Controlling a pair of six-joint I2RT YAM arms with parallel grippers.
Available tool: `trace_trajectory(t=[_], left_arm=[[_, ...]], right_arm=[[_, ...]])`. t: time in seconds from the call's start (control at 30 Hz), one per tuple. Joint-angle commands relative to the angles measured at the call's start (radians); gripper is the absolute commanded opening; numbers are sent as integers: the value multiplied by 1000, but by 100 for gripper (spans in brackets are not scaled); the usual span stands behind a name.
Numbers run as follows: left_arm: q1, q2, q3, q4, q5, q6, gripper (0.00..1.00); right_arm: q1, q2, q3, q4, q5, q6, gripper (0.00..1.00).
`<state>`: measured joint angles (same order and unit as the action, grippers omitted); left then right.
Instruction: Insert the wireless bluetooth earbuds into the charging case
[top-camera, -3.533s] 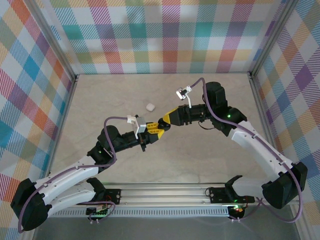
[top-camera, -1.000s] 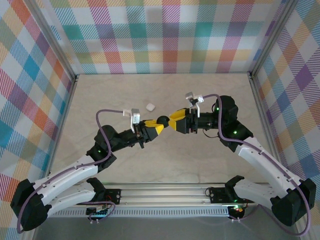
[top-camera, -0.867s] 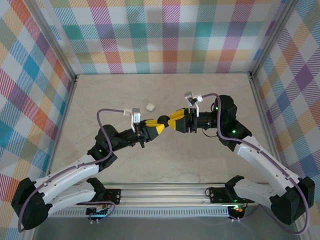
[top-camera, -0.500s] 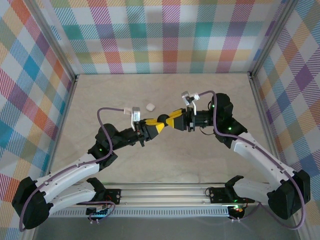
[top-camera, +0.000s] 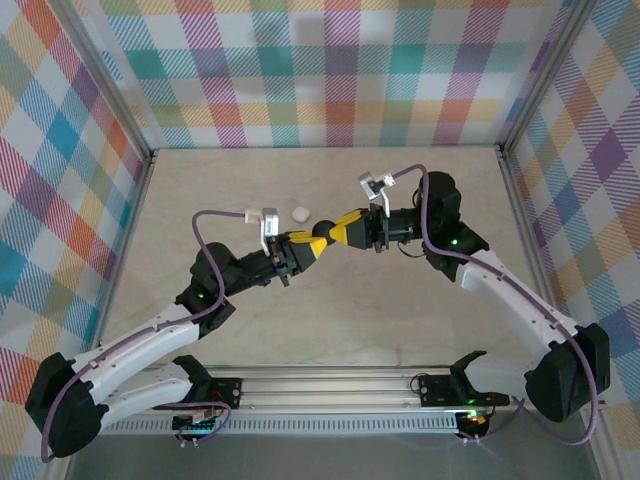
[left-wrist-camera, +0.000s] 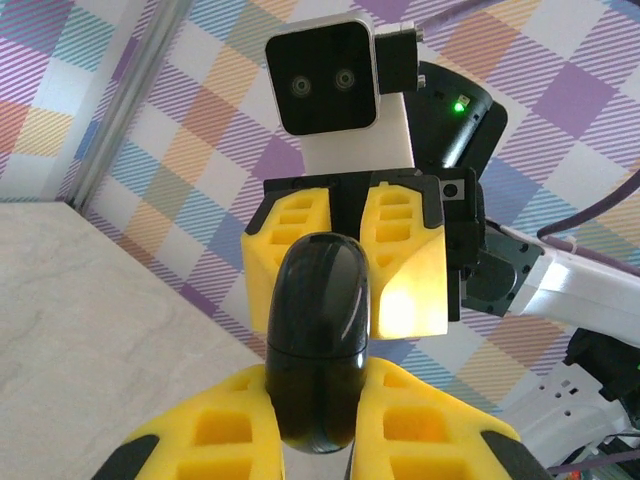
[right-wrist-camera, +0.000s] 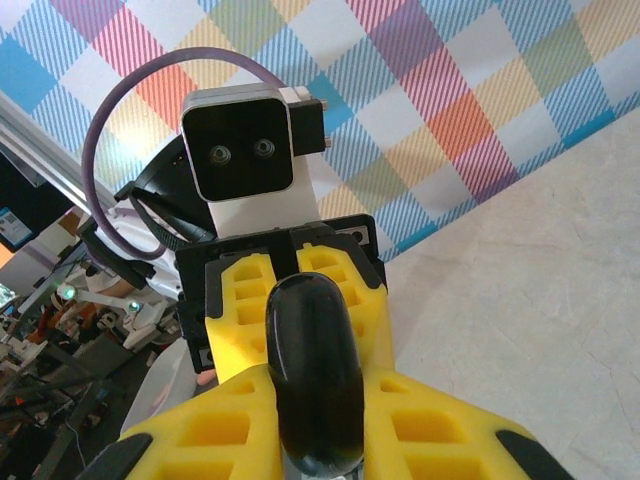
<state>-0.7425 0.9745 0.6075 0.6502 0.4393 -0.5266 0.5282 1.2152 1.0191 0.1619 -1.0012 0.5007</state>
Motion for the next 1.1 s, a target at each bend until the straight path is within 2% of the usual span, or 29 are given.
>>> trace_trajectory(t=[0.0, 0.07, 0.13, 0.2, 0.33, 0.4, 0.53, 0.6, 0.73, 1.07], left_arm=[[-17, 17, 57, -33, 25, 54, 32], [-16, 14, 68, -74, 4, 68, 49], [-17, 12, 81, -112, -8, 87, 63], [-17, 8, 103, -177, -28, 122, 100], [-17, -14, 147, -373, -121, 223, 100], [-17, -24, 166, -488, -210, 272, 100], [-11, -21, 191, -656, -362, 325, 100], [0, -20, 189, -684, -384, 324, 100], [22, -7, 186, -723, -410, 314, 100], [87, 8, 151, -739, -365, 307, 100]], right_arm=[[36, 20, 30, -117, 17, -38, 4], [30, 17, 44, -180, 75, -67, 3], [13, 13, 45, -224, 125, -76, 3], [-18, 6, 37, -256, 182, -70, 3], [-110, 4, 16, -315, 245, -57, 3], [-171, 32, 16, -376, 259, -73, 4], [-291, 194, 55, -578, 316, -153, 4], [-347, 297, 69, -639, 337, -185, 3], [-468, 494, 86, -617, 287, -181, 1], [-538, 862, 391, -797, 257, -339, 2]])
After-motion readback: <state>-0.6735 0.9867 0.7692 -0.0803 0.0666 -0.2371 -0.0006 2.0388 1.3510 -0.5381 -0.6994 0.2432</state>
